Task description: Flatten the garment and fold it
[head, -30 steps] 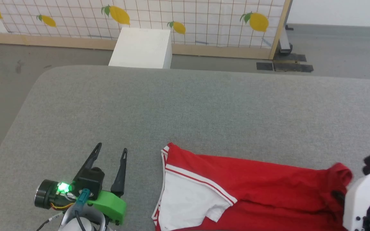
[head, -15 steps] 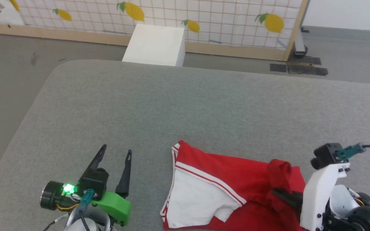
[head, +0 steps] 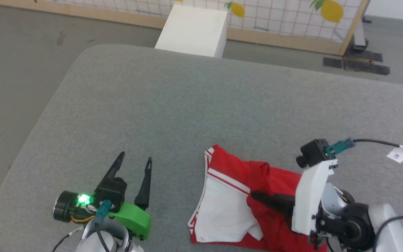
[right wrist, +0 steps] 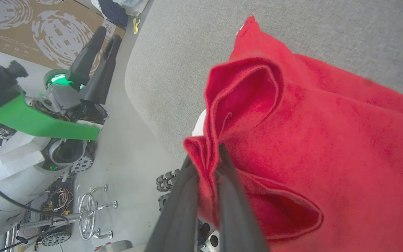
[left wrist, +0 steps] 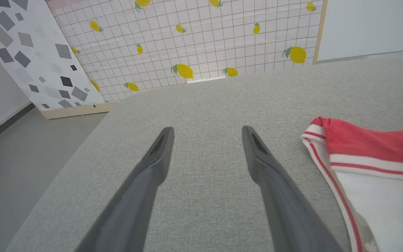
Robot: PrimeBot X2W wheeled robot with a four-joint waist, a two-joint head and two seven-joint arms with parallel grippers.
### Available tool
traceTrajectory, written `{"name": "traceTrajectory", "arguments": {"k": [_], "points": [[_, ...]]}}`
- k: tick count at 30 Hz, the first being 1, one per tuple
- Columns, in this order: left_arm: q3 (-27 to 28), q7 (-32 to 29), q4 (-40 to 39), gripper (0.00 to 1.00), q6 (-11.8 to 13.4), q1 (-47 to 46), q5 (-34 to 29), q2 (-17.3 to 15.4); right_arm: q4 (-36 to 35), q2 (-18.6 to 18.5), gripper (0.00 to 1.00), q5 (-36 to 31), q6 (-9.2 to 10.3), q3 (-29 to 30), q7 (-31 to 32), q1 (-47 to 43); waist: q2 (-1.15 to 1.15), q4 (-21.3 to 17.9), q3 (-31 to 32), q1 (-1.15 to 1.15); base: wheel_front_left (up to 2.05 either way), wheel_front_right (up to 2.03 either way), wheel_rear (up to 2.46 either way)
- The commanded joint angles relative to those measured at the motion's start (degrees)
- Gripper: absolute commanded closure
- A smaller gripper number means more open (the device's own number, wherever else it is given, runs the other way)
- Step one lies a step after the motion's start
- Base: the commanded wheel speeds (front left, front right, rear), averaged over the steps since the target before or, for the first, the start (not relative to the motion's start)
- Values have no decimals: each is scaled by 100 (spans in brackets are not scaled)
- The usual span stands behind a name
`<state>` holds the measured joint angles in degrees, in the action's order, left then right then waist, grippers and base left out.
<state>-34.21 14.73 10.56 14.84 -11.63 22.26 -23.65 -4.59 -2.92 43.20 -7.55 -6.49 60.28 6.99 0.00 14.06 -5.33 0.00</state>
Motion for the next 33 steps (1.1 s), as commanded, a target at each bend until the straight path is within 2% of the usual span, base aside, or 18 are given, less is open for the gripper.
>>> {"name": "traceTrajectory", "arguments": {"k": [1,14,15,16,25,30,33], "points": [[1,27,19,0,-26,-140,-86,48,143,3,100,42,6,-55,-128,186,0,152,-153,0,0,0,0],[52,27,118,0,-127,-314,-211,231,1485,3,100,351,6,-563,-926,978,0,463,-429,0,0,0,0],[59,27,126,0,-134,-316,-220,243,1561,3,67,289,6,-609,-969,1024,0,475,-438,0,0,0,0],[64,27,133,0,-139,-317,-227,253,1620,4,0,266,6,-638,-983,1047,0,482,-442,0,0,0,0],[146,27,247,0,-170,-222,-264,282,1626,4,0,843,6,-944,-1114,1174,0,333,-260,0,0,0,0],[198,27,260,0,-188,-187,-248,277,1470,4,0,207,6,-664,-1394,1443,0,167,-92,0,0,0,0],[246,27,242,0,-185,-160,-225,269,1124,-7,0,-601,6,-510,-1621,1587,0,46,-3,0,0,0,0]]}}
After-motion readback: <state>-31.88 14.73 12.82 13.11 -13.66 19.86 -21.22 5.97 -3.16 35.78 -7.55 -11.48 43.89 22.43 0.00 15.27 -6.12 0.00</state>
